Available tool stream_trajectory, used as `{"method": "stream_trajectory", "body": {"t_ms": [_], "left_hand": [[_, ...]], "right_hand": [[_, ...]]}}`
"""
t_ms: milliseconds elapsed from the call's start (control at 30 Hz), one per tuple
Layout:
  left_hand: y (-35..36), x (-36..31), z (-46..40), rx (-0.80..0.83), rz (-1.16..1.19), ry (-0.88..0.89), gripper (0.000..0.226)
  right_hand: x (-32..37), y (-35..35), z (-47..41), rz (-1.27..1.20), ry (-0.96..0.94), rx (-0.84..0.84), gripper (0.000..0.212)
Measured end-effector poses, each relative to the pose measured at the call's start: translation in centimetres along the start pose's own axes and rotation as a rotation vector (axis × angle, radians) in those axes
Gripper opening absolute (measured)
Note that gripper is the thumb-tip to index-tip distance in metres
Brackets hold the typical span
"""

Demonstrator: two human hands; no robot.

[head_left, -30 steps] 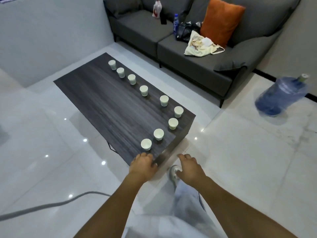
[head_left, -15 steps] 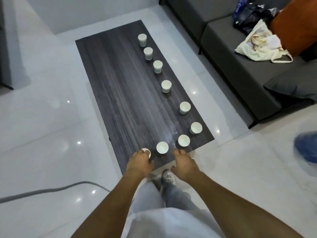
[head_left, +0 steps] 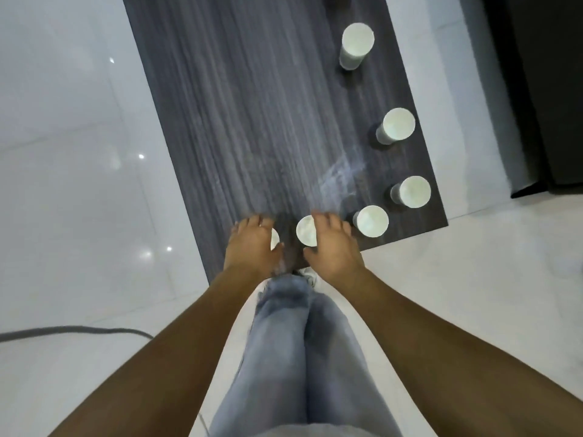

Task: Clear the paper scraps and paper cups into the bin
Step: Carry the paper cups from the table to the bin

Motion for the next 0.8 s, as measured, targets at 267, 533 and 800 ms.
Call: {"method": "stream_trajectory", "body": {"t_ms": [267,533,800], "left_hand": [[7.1,3.3,-0.6,0.055,-0.007,0.083,0.067],[7.0,5.3,1.2,-0.01,0.021,0.082,0.065],[2.7,5.9,6.2,-0.03,0.055,-0.087,0.07]], "right_hand": [[-0.1,7.5,-3.8,0.075,-0.022,-0.011,0.078],[1.2,8.3,-2.0,0.063,-0.075,0.007,0.065],[4.3,3.6,1.9,0.049,-0.118,0.115,0.068]]}}
Point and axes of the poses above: each hand's wrist, its own z-axis away from the middle knuckle, its own y-axis out of the palm, x = y × z, the point moved 4 cm from there along -z, towards the middle knuckle, and after that the axes turned 11 degrees about -x, right-handed, at the moved point
